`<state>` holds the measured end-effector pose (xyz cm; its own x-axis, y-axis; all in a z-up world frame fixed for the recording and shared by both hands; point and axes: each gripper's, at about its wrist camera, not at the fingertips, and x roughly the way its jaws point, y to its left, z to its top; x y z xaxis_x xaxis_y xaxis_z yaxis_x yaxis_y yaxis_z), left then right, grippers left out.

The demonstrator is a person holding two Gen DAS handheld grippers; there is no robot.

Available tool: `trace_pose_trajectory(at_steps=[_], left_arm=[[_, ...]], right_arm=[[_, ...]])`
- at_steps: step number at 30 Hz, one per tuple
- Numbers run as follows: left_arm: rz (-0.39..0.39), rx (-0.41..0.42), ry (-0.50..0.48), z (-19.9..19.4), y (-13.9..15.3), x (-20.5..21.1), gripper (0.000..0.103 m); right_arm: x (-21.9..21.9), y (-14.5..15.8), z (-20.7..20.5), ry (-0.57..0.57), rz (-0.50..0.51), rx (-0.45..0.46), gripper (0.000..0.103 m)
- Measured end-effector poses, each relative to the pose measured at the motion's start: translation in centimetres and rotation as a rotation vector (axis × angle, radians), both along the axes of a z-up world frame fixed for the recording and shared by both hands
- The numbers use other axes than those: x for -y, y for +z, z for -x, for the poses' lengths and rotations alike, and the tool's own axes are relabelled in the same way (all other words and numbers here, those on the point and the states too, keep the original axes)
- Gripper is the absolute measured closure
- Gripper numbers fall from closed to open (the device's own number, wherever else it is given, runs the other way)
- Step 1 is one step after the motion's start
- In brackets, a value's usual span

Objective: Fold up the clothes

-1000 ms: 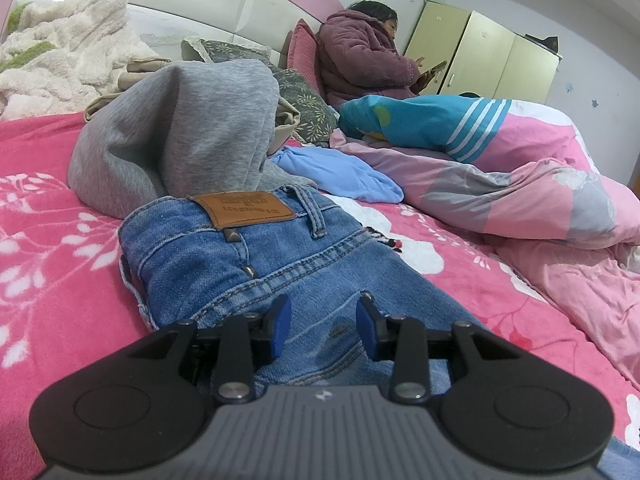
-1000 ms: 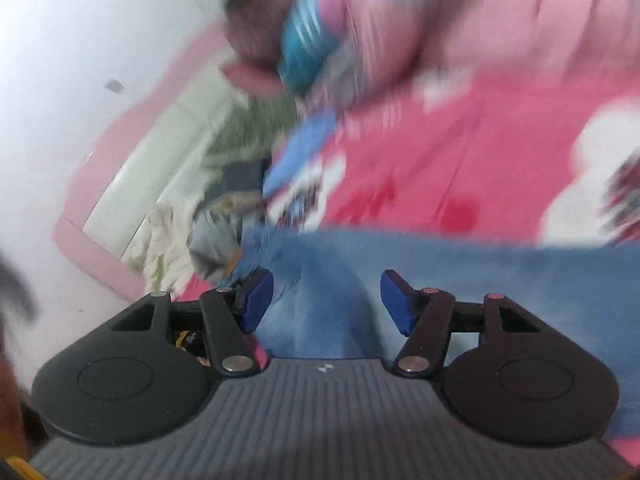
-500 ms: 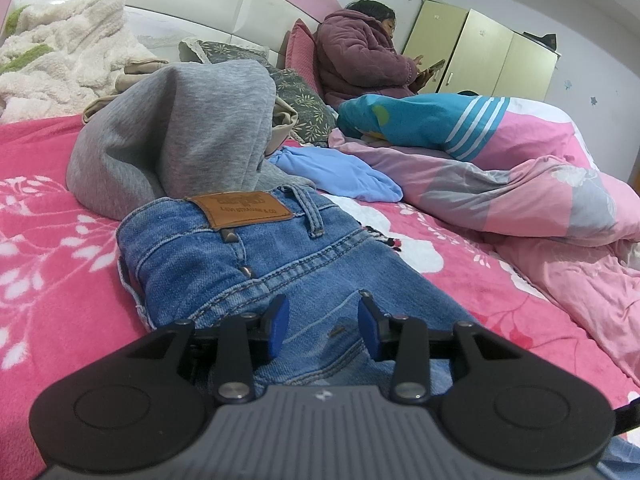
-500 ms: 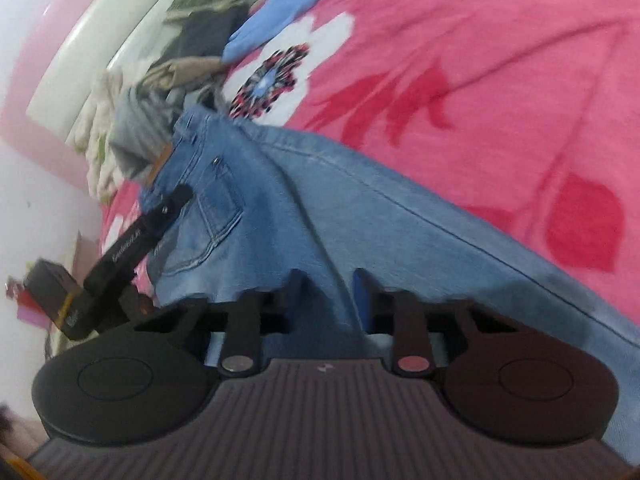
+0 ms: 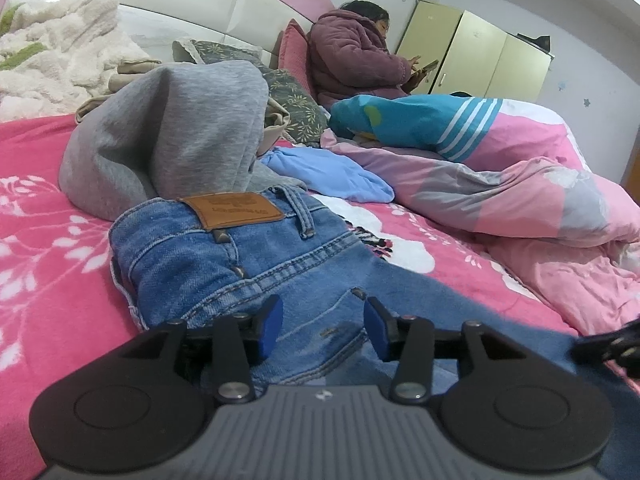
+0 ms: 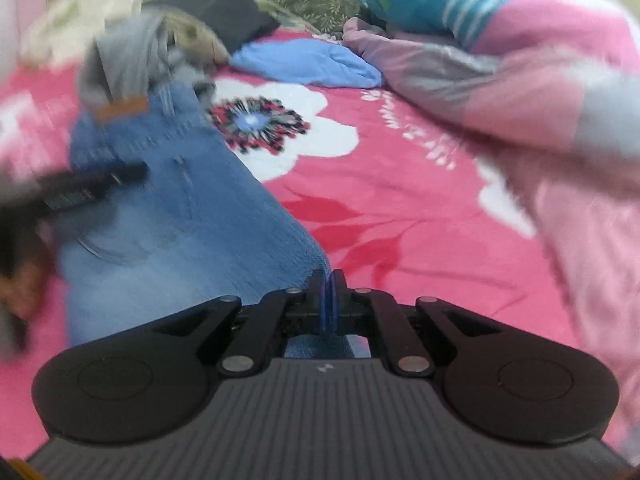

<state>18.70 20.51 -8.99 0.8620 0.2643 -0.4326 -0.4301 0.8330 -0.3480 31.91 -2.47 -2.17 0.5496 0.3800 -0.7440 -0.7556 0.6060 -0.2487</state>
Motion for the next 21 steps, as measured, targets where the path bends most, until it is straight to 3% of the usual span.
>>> trace_pose_trajectory(at_steps=[6,7,10,13,15,17,19,21], left_arm=[[-0.005,-0.005,0.002,-0.1,0.0,0.1,0.056],[-0.005,-0.004,0.001,-0.1,0.0,0.1,0.056],[0.008,0.011,-0.002,0.1,0.1,-0.2,0.056],[0.027,0.011,-0.022,0.5,0.8,-0.2,0.052],[0.033,0.004,-0.049,0.7,1.5,0.1,0.050],[0.031,-0.003,-0.108,0.4,2.4,0.9,0.050],[0.043,-0.019,-0.203,-0.5,3.1,2.2,0.050],[0.060,-0.053,-0.292,-2.0,3.1,3.5,0.048]], right_arm=[[-1.7,-6.2,-1.5,-0.009,0.196,0.138,0.103],[-1.4,-6.4,-1.8,-0.026,0.185,0.131,0.103],[0.4,-5.7,-2.7,-0.087,0.095,0.067,0.103],[4.7,-1.4,-2.6,-0.175,-0.084,0.055,0.099],[8.5,1.5,-1.6,-0.226,-0.188,0.052,0.090],[12.4,4.0,-0.4,-0.269,-0.293,0.036,0.064],[15.9,5.1,0.8,-0.294,-0.383,-0.008,0.054],[18.4,5.0,1.5,-0.318,-0.443,-0.075,0.054]])
